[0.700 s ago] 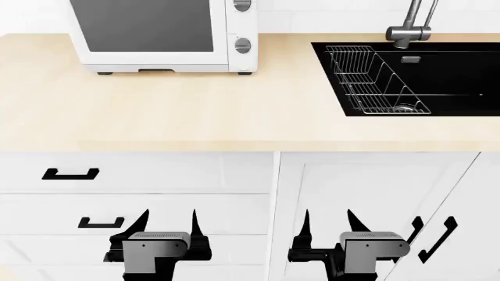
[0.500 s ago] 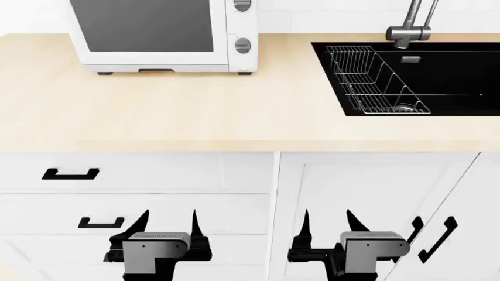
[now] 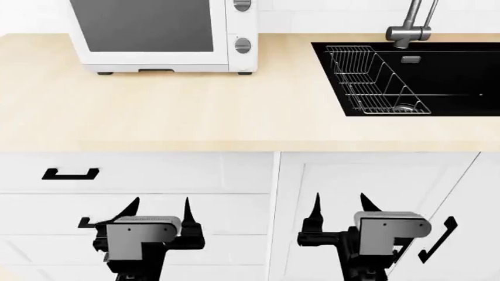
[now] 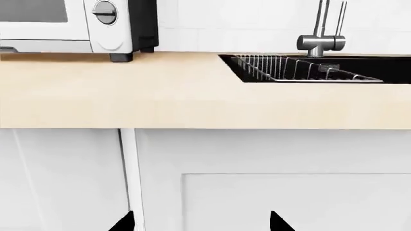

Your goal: Turn on the toaster oven by setting the timer.

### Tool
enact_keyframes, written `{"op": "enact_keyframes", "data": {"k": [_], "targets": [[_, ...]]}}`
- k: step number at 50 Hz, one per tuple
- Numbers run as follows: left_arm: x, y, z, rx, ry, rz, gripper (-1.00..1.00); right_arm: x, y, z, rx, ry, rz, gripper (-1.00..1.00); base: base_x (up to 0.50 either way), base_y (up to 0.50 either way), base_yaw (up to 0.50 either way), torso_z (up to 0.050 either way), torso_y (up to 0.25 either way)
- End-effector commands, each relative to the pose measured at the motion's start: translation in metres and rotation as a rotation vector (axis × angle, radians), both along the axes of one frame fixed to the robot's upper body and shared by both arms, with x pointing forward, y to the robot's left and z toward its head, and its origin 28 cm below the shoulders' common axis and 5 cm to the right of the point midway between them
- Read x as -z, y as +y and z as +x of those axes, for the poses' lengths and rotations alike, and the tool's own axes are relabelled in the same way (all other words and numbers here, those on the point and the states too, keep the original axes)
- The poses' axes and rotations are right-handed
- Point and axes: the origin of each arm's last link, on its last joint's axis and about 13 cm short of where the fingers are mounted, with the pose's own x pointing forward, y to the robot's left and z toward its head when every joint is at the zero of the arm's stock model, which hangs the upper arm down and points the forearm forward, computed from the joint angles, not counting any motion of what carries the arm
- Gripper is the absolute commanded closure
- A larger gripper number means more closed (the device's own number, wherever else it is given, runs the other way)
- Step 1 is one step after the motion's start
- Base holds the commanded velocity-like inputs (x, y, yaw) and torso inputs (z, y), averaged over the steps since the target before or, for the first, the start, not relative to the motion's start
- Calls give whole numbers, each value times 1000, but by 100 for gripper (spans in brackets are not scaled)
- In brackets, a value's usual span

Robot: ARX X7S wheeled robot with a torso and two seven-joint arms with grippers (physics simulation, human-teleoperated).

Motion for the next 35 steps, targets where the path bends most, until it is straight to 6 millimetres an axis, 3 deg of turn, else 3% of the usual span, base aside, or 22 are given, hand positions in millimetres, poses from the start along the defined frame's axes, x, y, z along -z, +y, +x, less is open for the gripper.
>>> {"op": "enact_keyframes", "data": {"k": [1, 15, 20, 26, 35], "targets": [[-57, 7, -7, 7, -31, -19, -100, -56, -9, -5, 4, -44, -26, -100, 0, 0, 0, 0, 0], [-124, 15, -1, 34, -118, 106, -100, -111, -17, -4, -80, -110, -105, -100, 0, 0, 0, 0, 0], [-144, 20, -9, 71, -114, 80, -100, -133, -22, -6, -114, -84, -91, -100, 0, 0, 0, 0, 0], [-164, 26, -17, 75, -103, 62, -100, -151, -26, -6, -141, -21, -51, -100, 0, 0, 0, 0, 0], [-176, 28, -20, 50, -53, 62, -100, -172, -27, -4, -171, 100, 17, -100, 0, 0, 0, 0, 0]]}}
